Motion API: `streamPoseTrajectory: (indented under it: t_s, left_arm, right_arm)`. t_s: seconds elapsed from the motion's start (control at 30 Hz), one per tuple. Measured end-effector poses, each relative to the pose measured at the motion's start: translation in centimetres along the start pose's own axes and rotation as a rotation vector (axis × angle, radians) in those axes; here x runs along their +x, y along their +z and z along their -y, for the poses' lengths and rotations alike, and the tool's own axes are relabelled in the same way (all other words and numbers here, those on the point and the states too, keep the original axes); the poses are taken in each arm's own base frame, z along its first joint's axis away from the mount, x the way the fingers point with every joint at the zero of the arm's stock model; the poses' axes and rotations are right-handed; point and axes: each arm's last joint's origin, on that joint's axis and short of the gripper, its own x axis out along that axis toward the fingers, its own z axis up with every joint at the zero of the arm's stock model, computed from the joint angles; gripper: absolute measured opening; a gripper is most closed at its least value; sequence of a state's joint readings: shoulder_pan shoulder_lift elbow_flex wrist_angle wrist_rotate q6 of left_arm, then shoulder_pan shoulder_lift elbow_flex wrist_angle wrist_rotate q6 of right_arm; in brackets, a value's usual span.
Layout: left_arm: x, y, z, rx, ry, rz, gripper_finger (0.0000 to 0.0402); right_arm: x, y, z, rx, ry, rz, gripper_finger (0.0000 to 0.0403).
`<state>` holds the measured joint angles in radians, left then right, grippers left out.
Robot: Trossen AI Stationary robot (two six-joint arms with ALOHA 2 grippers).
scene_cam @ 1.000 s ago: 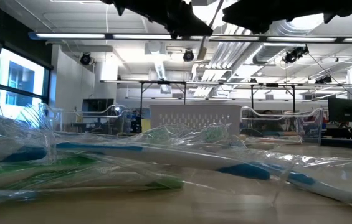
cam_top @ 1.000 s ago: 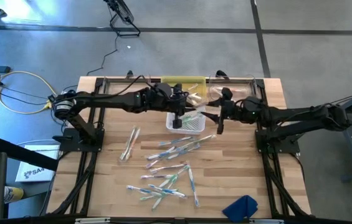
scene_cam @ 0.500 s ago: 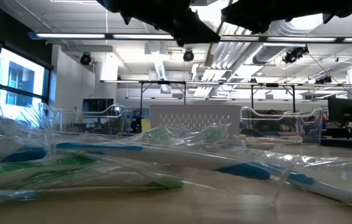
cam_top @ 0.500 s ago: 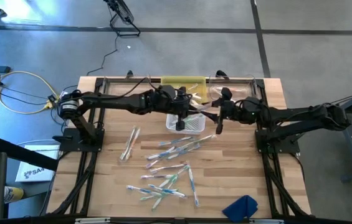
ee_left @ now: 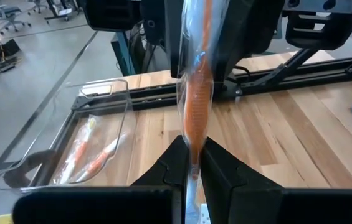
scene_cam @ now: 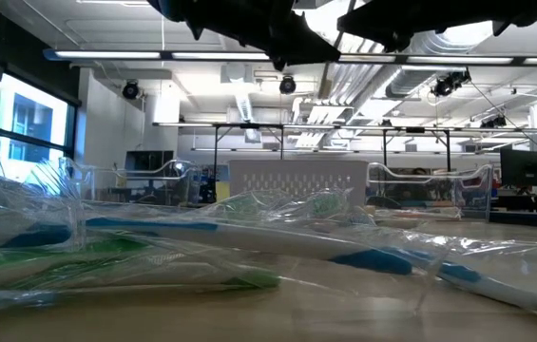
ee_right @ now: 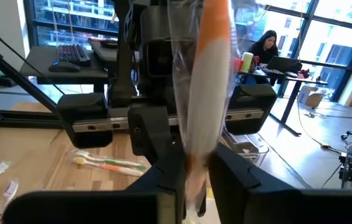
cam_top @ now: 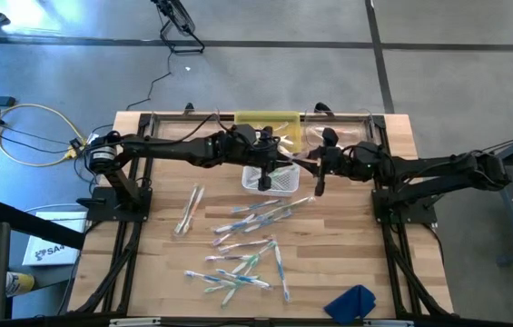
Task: Pick & Place Toothbrushes
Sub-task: Put the orange toothbrush into the right transparent bin
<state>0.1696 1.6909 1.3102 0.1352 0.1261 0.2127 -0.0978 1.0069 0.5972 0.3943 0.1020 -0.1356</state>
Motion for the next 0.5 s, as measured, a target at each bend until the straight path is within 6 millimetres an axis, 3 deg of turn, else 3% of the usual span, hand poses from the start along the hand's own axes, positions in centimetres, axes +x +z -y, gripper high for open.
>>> streamPoseTrajectory:
  t_s: [0.5]
  left_arm:
    - [0.00,-0.09,0.02,0.017,-0.001,-0.008,0.0022]
  right_arm:
    - [0.00,-0.19,-0.03,-0.002,0.003,-0.020,0.0038]
